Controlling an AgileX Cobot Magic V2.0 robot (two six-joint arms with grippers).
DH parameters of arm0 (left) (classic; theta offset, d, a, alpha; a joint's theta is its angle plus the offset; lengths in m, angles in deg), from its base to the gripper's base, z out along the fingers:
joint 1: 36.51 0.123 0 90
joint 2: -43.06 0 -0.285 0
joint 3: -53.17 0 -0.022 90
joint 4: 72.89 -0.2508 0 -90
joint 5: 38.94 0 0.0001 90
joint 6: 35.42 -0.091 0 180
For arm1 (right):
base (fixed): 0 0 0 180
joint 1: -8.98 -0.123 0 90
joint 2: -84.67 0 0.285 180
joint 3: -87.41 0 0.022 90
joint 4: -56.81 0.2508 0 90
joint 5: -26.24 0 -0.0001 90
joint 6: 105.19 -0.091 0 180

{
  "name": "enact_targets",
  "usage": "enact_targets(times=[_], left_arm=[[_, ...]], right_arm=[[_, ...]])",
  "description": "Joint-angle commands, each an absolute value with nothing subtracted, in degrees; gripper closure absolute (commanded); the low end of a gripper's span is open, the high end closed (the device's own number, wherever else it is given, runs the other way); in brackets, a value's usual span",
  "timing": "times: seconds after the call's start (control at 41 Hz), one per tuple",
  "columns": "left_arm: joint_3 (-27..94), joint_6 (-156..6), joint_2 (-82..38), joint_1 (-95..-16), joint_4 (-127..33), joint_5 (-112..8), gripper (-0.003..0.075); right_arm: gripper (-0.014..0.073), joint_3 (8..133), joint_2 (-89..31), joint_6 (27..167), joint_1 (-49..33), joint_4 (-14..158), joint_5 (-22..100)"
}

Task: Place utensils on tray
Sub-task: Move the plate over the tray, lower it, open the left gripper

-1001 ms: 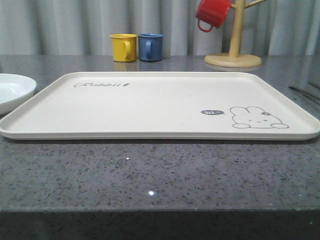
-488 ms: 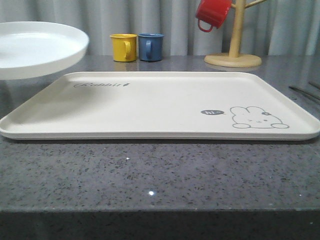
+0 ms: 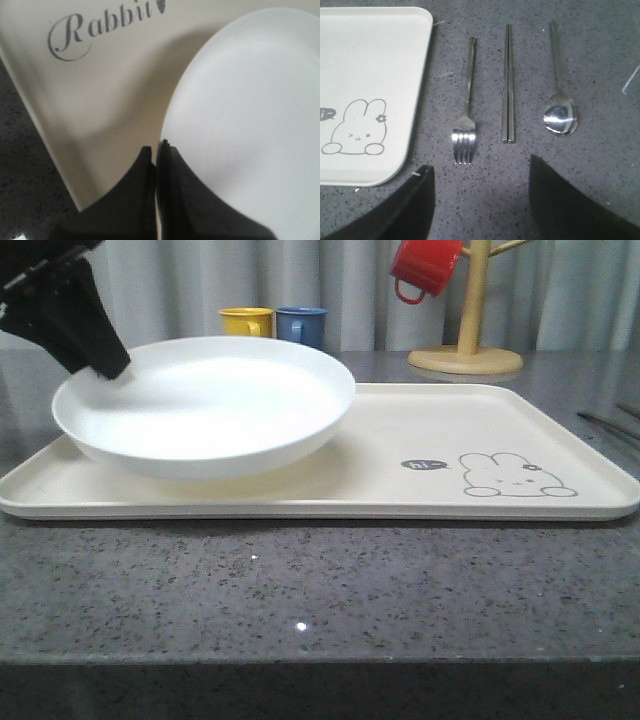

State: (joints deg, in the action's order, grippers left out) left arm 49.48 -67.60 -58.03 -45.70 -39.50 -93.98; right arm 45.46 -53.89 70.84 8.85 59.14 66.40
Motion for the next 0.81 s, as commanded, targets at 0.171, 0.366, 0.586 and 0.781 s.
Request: enact_targets(times=[0.171,0.366,0.586,0.781], left_arm=[[51.4,-67.5,-59.7,-46.0,-37.9,-88.7,0.0738],[51.5,-67.5,-59.8,-46.0,-38.8,-88.0,0.0707],[52.7,-67.5,-59.8,-46.0,-40.9,-90.1,0.0403],[58.0,-66.0,-56.1,-45.7,-41.6,-94.5,0.0382]], right_arm=[[0.0146,46.9,-53.3,71.5,9.1,59.0,62.8],[0.0146,46.9,-53.3,71.5,9.1,59.0,62.8],[0.0146,46.9,-53.3,71.5,9.1,59.0,62.8],[0.0146,46.9,-53.3,71.5,9.1,59.0,62.8]])
